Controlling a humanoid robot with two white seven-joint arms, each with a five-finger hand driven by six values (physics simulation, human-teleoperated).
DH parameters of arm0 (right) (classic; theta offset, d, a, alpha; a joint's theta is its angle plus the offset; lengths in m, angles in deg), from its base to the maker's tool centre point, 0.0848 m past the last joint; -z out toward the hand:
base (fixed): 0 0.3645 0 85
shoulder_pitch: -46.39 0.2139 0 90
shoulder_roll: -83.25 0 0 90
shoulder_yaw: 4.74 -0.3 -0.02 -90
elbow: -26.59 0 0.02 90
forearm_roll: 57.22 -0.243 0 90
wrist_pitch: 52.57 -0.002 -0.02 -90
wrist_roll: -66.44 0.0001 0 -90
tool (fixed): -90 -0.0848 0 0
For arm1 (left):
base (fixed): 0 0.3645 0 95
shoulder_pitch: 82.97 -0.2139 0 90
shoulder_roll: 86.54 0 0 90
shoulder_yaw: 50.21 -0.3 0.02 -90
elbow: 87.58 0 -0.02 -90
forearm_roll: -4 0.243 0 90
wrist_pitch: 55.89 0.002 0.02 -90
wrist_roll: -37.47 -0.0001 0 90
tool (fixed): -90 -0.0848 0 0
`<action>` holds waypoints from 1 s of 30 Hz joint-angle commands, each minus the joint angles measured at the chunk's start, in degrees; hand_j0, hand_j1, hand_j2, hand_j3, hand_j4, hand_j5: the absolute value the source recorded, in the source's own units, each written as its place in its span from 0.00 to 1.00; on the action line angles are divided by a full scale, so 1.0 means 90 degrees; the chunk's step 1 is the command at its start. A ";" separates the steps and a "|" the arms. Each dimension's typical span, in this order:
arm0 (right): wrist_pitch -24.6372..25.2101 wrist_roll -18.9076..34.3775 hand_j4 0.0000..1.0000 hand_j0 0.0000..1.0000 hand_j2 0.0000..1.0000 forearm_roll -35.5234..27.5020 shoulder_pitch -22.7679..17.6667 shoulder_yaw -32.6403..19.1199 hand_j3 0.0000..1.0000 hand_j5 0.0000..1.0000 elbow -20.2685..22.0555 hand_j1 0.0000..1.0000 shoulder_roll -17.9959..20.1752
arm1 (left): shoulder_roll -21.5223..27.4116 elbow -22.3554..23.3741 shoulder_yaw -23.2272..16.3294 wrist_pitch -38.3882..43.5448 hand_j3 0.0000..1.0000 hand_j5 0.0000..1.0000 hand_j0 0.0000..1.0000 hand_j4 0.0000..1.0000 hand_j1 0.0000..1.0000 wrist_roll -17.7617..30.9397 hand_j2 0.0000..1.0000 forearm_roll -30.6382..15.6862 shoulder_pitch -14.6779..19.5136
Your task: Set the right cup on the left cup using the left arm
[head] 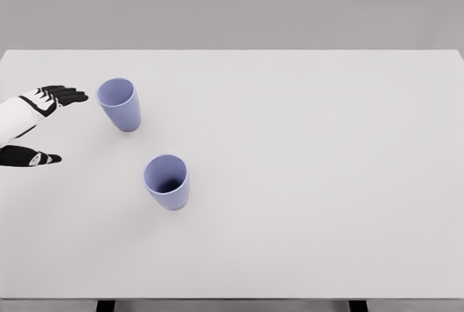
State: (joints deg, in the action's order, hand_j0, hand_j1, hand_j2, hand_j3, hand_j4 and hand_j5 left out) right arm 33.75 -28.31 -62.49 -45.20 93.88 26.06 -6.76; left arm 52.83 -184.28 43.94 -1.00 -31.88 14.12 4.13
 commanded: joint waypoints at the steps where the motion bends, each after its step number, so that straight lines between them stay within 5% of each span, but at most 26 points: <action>1: 0.0000 0.0000 1.00 1.00 1.00 -0.0001 0.0000 0.0000 1.00 1.00 -0.0001 1.00 0.0001 | 0.0012 -0.0037 -0.0003 0.0012 1.00 1.00 1.00 1.00 1.00 0.0001 1.00 -0.0040 0.0000; 14: 0.0000 0.0000 1.00 1.00 1.00 -0.0001 0.0000 0.0000 1.00 1.00 -0.0001 1.00 0.0001 | 0.0032 -0.0008 -0.0003 0.0012 1.00 1.00 1.00 1.00 1.00 -0.0038 1.00 -0.0353 0.0010; 17: 0.0000 0.0000 1.00 1.00 1.00 -0.0001 0.0000 0.0000 1.00 1.00 -0.0001 1.00 0.0001 | 0.0374 -0.0027 -0.0090 0.0012 1.00 1.00 1.00 1.00 1.00 -0.0048 1.00 -0.1446 -0.0459; 20: 0.0000 0.0000 1.00 1.00 1.00 -0.0001 0.0000 0.0000 1.00 1.00 -0.0001 1.00 0.0001 | 0.0569 0.0041 -0.0403 0.0012 1.00 1.00 1.00 1.00 1.00 -0.0048 1.00 -0.2023 -0.0469; 21: 0.0000 0.0000 1.00 1.00 1.00 -0.0001 0.0000 0.0000 1.00 1.00 -0.0001 1.00 0.0001 | 0.1304 -0.0172 -0.1031 0.0012 1.00 1.00 1.00 1.00 1.00 -0.0048 1.00 -0.2583 -0.0478; 24: 0.0000 0.0000 1.00 1.00 1.00 -0.0001 0.0000 0.0000 1.00 1.00 -0.0001 1.00 0.0001 | 0.1789 -0.0359 -0.1526 0.0012 1.00 1.00 1.00 1.00 1.00 -0.0048 1.00 -0.3428 -0.0488; 30: 0.0000 0.0000 1.00 1.00 1.00 -0.0001 0.0000 0.0000 1.00 1.00 -0.0001 1.00 0.0001 | 0.2151 -0.0711 -0.2131 0.0012 1.00 1.00 1.00 1.00 1.00 -0.0038 1.00 -0.4659 -0.0508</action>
State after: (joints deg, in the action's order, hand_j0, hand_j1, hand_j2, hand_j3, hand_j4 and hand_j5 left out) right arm 33.75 -28.31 -62.49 -45.20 93.88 26.06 -6.76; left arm 70.62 -189.22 26.87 -0.98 -32.25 -23.42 -0.44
